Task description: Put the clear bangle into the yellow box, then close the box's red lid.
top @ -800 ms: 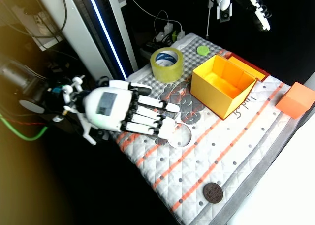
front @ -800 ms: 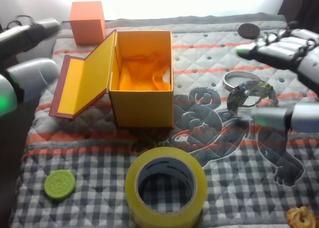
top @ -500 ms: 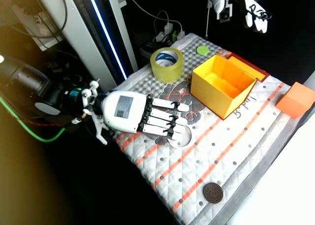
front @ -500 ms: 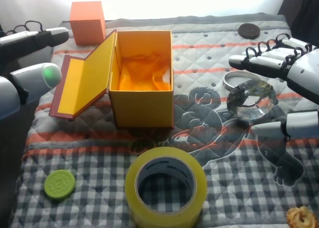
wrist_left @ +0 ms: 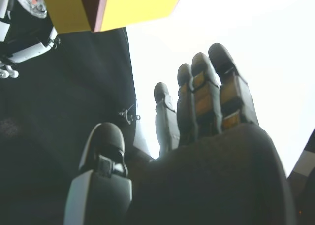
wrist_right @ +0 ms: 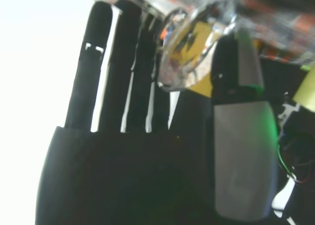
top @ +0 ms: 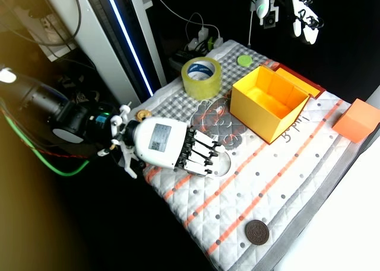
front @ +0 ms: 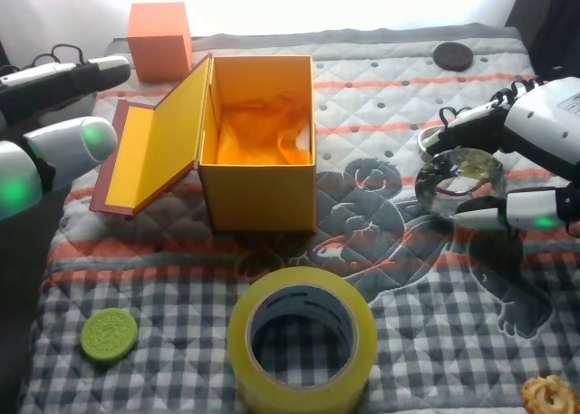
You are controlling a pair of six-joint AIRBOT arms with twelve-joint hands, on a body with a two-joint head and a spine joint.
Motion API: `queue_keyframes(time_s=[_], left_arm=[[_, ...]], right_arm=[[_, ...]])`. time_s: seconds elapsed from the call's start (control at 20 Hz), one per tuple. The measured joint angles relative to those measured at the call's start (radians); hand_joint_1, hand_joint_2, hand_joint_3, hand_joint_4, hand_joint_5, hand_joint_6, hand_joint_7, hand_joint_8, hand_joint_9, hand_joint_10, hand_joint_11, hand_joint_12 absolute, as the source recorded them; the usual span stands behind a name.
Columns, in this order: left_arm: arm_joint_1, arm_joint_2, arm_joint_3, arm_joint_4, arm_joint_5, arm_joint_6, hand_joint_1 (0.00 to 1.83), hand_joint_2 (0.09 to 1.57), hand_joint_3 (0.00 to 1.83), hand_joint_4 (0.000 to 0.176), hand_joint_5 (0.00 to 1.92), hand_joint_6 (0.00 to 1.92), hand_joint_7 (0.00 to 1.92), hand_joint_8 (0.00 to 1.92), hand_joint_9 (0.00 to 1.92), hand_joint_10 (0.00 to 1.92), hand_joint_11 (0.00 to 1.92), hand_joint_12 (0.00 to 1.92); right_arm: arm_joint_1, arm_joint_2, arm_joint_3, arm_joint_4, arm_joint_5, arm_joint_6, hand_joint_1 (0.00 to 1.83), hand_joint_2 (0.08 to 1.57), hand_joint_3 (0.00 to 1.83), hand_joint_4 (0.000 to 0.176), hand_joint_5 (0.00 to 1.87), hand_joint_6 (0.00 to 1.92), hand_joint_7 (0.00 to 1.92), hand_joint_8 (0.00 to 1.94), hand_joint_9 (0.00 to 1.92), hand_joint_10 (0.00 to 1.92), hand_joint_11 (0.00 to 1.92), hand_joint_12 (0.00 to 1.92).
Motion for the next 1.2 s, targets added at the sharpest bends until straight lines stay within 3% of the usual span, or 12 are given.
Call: queue_keyframes(time_s=[0.15,0.2,0.4,0.6,0.75,0.9,0.95,1.0,1.05,1.1,1.15,1.2], left_arm=[[0.000,-0.001,0.000,-0.002,0.005,0.000,0.14,1.23,0.00,0.176,0.35,0.00,0.34,0.00,0.33,0.00,0.00,0.67],[0.000,-0.002,0.000,-0.002,0.005,0.000,0.13,1.23,0.00,0.176,0.33,0.00,0.33,0.00,0.32,0.00,0.00,0.66],[0.000,-0.003,0.001,-0.002,0.015,0.000,0.13,1.24,0.00,0.176,0.29,0.00,0.30,0.00,0.29,0.00,0.00,0.52],[0.000,-0.003,0.001,-0.003,0.017,0.000,0.09,1.24,0.00,0.176,0.30,0.00,0.31,0.00,0.31,0.00,0.01,0.53],[0.000,-0.007,0.005,-0.004,0.019,0.000,0.03,1.25,0.00,0.176,0.33,0.01,0.30,0.00,0.31,0.00,0.00,0.47],[-0.014,-0.013,0.018,-0.005,0.024,-0.001,0.06,1.25,0.00,0.176,0.35,0.00,0.32,0.00,0.33,0.00,0.00,0.52],[-0.017,-0.012,0.021,-0.002,0.024,0.000,0.09,1.24,0.00,0.176,0.36,0.00,0.33,0.00,0.34,0.00,0.00,0.61],[-0.026,-0.012,0.024,0.003,0.032,0.000,0.10,1.24,0.00,0.176,0.36,0.00,0.32,0.00,0.32,0.00,0.00,0.65],[-0.036,-0.012,0.030,0.013,0.039,0.000,0.13,1.24,0.00,0.176,0.37,0.00,0.31,0.00,0.31,0.00,0.00,0.65],[-0.048,-0.012,0.034,0.016,0.042,0.000,0.16,1.23,0.00,0.176,0.37,0.00,0.31,0.00,0.31,0.00,0.00,0.66],[-0.061,-0.014,0.042,0.019,0.045,0.000,0.18,1.22,0.00,0.176,0.37,0.00,0.30,0.00,0.29,0.00,0.00,0.65],[-0.067,-0.018,0.049,0.020,0.042,0.000,0.19,1.22,0.00,0.176,0.33,0.00,0.31,0.00,0.29,0.00,0.00,0.62]], right_arm=[[0.027,0.007,-0.005,-0.027,-0.019,-0.005,1.27,1.11,0.00,0.000,0.99,0.72,1.06,1.10,1.14,0.74,0.92,1.25],[0.035,0.014,-0.013,-0.040,-0.029,-0.016,1.27,1.10,0.00,0.000,0.92,0.88,1.12,0.96,1.23,0.48,1.05,0.93],[0.079,0.039,-0.028,-0.100,0.012,0.033,1.26,1.13,0.00,0.000,0.80,1.07,1.13,0.89,1.40,0.03,1.21,0.52],[0.150,0.042,-0.031,-0.144,0.125,0.057,1.27,1.11,0.00,0.000,0.85,0.98,1.14,0.89,1.46,0.02,1.27,0.49],[0.202,0.023,-0.033,-0.173,0.159,0.058,1.19,1.10,0.00,0.000,0.98,0.92,1.32,0.33,1.59,0.04,1.39,0.72],[0.254,-0.034,-0.014,-0.193,0.169,0.057,1.28,1.04,0.00,0.000,1.04,0.75,1.29,0.59,1.47,0.00,1.24,0.74],[0.270,-0.055,-0.006,-0.197,0.167,0.057,1.20,1.07,0.00,0.000,1.08,0.77,1.39,0.42,1.61,0.08,1.24,1.09],[0.292,-0.076,0.002,-0.206,0.162,0.059,1.18,1.07,0.00,0.000,1.09,0.77,1.42,0.75,1.52,1.00,1.31,1.57],[0.310,-0.089,0.006,-0.213,0.154,0.058,1.17,1.08,0.00,0.000,1.06,0.82,1.31,1.53,1.46,1.74,1.46,1.85],[0.325,-0.101,0.008,-0.220,0.148,0.059,1.18,1.08,0.00,0.000,1.05,0.84,1.19,1.80,1.37,1.88,1.42,1.91],[0.337,-0.120,0.020,-0.225,0.149,0.060,1.17,1.09,0.00,0.000,1.02,0.89,1.02,1.56,1.12,1.75,1.15,1.92],[0.344,-0.141,0.030,-0.221,0.145,0.060,1.25,1.11,0.00,0.000,0.91,0.91,1.06,1.17,1.15,1.21,1.07,1.55]])
